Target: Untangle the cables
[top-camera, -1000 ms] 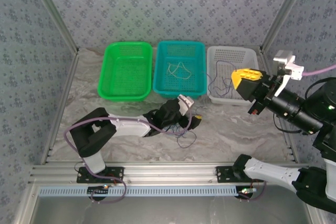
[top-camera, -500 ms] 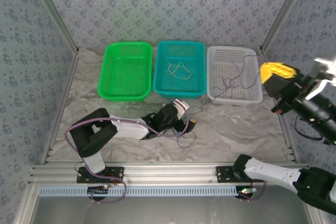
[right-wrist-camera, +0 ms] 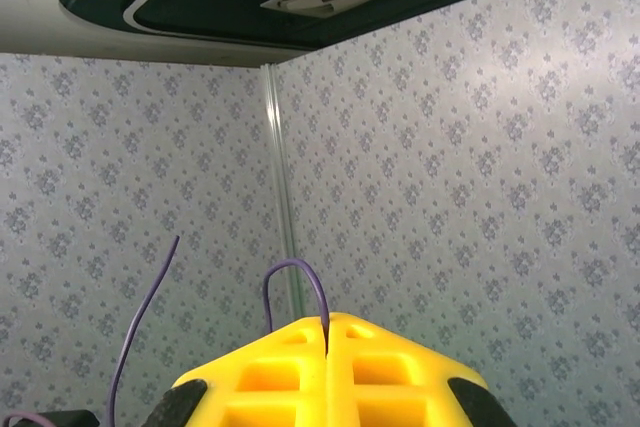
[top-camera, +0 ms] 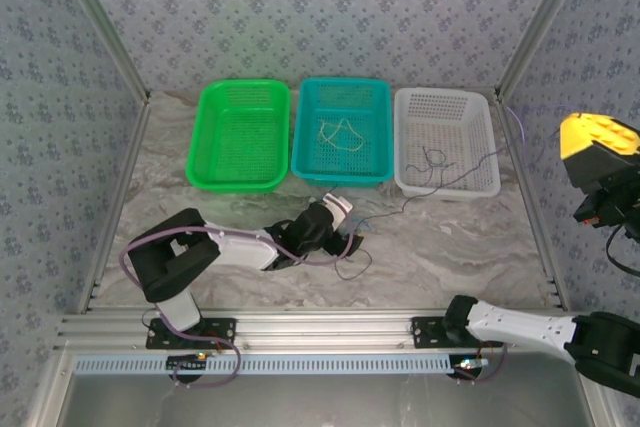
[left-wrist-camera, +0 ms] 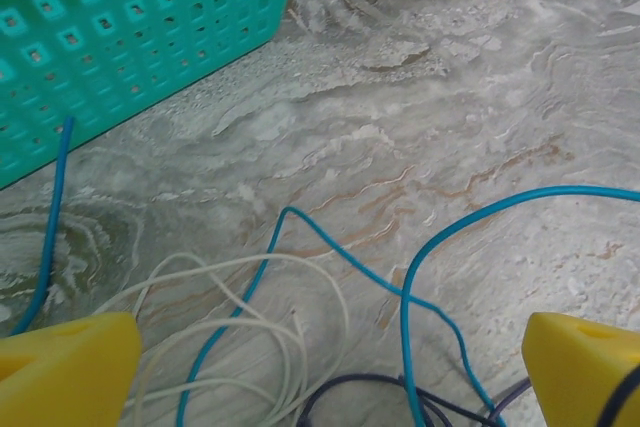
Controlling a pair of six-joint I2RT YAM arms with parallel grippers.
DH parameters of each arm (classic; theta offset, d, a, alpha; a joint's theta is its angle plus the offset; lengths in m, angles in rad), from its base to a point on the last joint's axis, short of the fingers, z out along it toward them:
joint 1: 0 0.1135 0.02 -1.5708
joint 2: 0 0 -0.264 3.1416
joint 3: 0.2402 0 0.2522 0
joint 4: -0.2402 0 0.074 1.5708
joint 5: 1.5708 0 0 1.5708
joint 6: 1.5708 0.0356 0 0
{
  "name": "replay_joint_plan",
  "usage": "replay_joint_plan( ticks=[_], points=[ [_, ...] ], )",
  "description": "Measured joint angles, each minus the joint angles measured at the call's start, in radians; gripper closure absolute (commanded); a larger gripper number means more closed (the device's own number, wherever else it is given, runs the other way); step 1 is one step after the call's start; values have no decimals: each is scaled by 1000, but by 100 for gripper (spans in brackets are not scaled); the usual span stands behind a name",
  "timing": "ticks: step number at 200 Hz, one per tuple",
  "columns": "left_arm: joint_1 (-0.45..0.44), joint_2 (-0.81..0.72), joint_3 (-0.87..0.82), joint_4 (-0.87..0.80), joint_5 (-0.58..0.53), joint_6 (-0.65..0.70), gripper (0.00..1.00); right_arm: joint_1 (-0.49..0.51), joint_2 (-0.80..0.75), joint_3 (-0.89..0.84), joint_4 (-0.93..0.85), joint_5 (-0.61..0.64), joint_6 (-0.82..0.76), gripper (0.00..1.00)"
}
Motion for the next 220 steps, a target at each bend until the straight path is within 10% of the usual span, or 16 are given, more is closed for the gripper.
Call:
replay_joint_plan(
  ticks=[126,220],
  points=[
    [0,-242,-69,-12,64,19,1,68,16,-26,45,56,-21,100],
    [0,-308,-57,-343,94,14,0,81,109,-228,189,150,-34,100]
  ],
)
